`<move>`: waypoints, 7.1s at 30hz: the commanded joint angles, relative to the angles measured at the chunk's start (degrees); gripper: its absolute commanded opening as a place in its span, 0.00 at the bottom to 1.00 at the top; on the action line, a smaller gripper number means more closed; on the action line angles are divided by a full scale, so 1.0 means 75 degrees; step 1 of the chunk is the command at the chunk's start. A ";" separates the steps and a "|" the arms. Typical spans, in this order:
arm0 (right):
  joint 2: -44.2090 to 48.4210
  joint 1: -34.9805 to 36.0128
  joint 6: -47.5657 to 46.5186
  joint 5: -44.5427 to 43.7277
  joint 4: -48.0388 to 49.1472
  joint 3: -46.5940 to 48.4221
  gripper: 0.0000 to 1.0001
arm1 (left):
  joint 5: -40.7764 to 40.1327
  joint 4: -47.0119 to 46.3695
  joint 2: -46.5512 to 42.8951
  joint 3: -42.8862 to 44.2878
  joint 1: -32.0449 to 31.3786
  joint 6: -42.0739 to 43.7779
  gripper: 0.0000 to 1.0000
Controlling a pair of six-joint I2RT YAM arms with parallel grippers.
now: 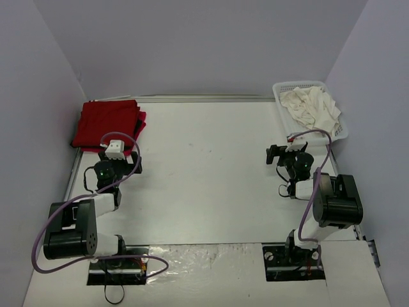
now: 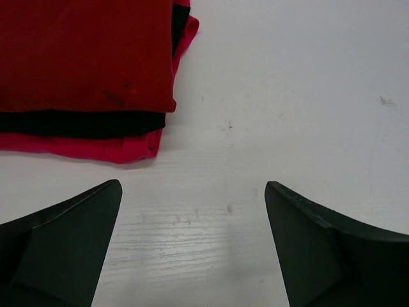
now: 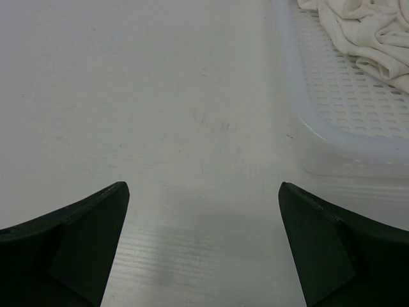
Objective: Fold and stack the t-shirts
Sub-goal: Grab crumpled tshirt from bin with the right arm
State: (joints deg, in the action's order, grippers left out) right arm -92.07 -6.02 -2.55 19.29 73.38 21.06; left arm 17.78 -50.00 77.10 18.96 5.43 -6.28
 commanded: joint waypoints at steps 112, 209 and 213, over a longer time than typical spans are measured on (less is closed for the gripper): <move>0.0054 0.0076 0.0000 -0.0169 0.0586 0.0157 1.00 | -0.0168 -0.1818 0.1474 0.0273 -0.0021 0.1143 0.94; 0.1461 0.1365 -0.1945 -0.1327 -0.9701 0.5250 1.00 | -0.0051 0.2060 -0.0752 0.1491 -0.0138 0.1974 0.94; 0.1273 0.1260 -0.2016 -0.2500 -0.9703 0.5770 1.00 | 0.0288 0.3579 -0.0823 0.2368 -0.0138 0.2373 0.94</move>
State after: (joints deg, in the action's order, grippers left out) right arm -81.89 4.27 -15.57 9.63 5.34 60.95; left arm 17.50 -32.77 72.20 31.07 4.45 8.25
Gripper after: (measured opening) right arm 0.999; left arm 0.945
